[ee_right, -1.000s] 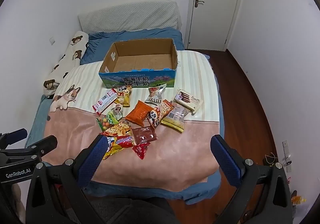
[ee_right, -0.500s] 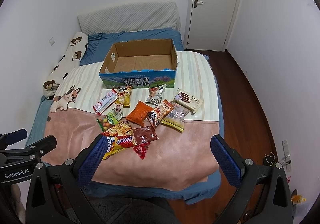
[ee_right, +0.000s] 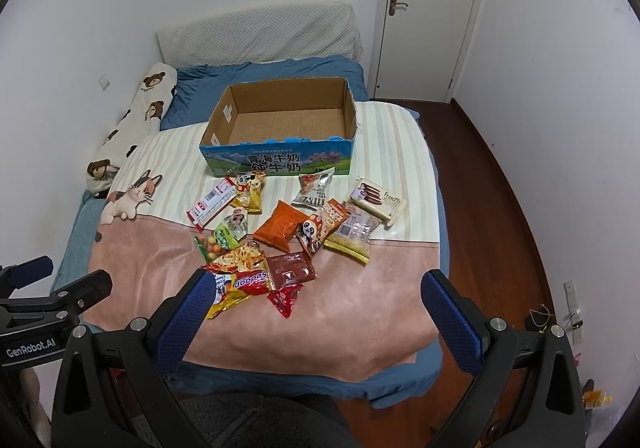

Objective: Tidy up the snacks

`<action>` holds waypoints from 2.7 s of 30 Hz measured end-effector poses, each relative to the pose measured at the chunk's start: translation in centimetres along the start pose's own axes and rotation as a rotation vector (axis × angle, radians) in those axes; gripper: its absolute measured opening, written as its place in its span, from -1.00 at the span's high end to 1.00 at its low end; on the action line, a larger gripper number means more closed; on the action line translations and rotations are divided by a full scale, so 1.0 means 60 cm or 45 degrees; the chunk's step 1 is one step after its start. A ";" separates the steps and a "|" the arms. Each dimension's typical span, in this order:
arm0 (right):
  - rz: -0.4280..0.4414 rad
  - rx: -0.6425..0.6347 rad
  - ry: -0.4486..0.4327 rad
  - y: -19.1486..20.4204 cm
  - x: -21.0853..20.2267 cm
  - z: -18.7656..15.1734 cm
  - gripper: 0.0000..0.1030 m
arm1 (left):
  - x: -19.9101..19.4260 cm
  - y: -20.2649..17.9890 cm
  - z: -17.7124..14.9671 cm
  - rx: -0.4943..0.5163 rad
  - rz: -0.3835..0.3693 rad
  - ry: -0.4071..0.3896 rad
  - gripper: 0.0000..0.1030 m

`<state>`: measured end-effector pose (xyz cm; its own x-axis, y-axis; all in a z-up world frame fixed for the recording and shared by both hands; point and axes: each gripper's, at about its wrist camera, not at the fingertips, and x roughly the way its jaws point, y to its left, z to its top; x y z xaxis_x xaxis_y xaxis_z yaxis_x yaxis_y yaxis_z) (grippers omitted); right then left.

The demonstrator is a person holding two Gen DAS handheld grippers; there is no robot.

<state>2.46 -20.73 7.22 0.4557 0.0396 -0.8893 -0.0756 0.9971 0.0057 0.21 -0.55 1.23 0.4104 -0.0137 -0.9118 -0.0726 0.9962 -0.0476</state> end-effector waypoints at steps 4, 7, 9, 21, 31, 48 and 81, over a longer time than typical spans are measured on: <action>0.001 -0.004 -0.007 0.001 -0.001 0.001 -1.00 | -0.001 0.001 -0.001 0.000 -0.003 -0.002 -1.00; -0.001 -0.002 -0.009 0.003 -0.002 0.001 -1.00 | -0.001 0.001 0.002 0.002 -0.003 -0.007 -1.00; -0.002 -0.001 -0.010 0.001 -0.001 0.001 -1.00 | -0.003 0.001 0.004 0.003 -0.002 -0.010 -1.00; 0.006 0.012 -0.007 -0.003 0.000 0.004 -1.00 | -0.009 0.005 0.008 0.014 -0.007 -0.018 -1.00; 0.007 0.010 -0.003 -0.003 0.002 0.002 -1.00 | -0.006 0.003 0.007 0.012 -0.007 -0.014 -1.00; 0.003 0.009 0.000 0.000 0.003 -0.002 -1.00 | -0.003 0.000 0.003 0.013 -0.013 -0.010 -1.00; 0.158 0.382 0.630 -0.045 0.536 -0.105 -1.00 | 0.560 -0.051 0.004 0.860 0.158 0.437 -1.00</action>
<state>11.73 -22.53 -24.26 -0.0136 0.1944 -0.9808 0.1848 0.9645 0.1886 14.42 -4.04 -29.18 0.1222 0.1856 -0.9750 0.5168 0.8268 0.2222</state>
